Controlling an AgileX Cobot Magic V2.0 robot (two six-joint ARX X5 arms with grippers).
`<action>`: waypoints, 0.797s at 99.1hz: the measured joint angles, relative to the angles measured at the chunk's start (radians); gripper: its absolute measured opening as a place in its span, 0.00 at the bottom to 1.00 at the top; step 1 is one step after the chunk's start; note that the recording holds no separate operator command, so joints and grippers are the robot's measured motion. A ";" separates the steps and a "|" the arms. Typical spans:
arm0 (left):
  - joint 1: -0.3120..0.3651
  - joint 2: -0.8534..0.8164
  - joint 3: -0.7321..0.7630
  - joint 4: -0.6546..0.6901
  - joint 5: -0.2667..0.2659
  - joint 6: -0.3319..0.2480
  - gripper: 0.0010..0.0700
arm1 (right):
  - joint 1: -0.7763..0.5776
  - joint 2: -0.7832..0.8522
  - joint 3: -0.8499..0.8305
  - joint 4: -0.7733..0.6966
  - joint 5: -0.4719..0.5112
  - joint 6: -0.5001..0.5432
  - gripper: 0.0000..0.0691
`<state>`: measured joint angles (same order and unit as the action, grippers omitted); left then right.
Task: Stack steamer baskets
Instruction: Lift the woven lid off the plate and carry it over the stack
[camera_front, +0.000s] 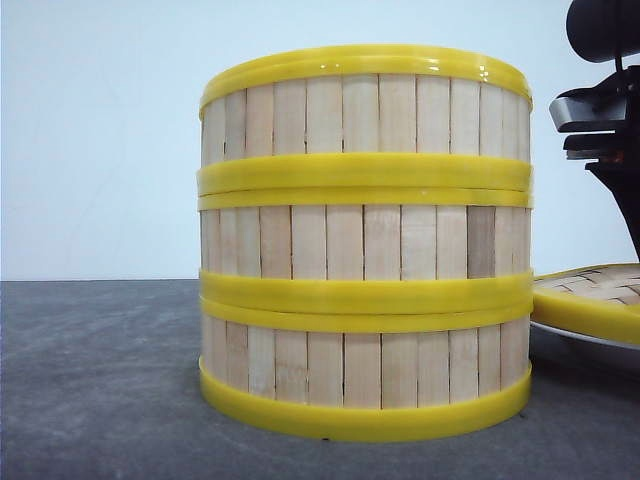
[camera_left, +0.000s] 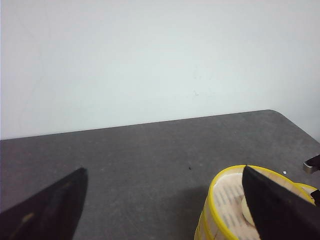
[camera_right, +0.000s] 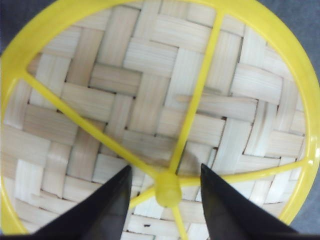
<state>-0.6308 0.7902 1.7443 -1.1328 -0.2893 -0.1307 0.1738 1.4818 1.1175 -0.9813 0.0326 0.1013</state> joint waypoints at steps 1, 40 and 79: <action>0.000 0.000 0.000 0.000 0.000 0.000 0.84 | 0.000 0.000 0.000 -0.002 0.000 0.000 0.38; 0.000 0.000 0.000 0.000 0.000 0.000 0.84 | -0.003 0.000 0.000 -0.011 -0.041 0.000 0.31; 0.000 0.000 0.000 0.000 0.000 0.000 0.84 | -0.004 0.000 0.004 -0.035 -0.046 -0.003 0.08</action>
<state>-0.6308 0.7902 1.7443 -1.1332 -0.2893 -0.1307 0.1699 1.4815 1.1217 -1.0161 -0.0135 0.0978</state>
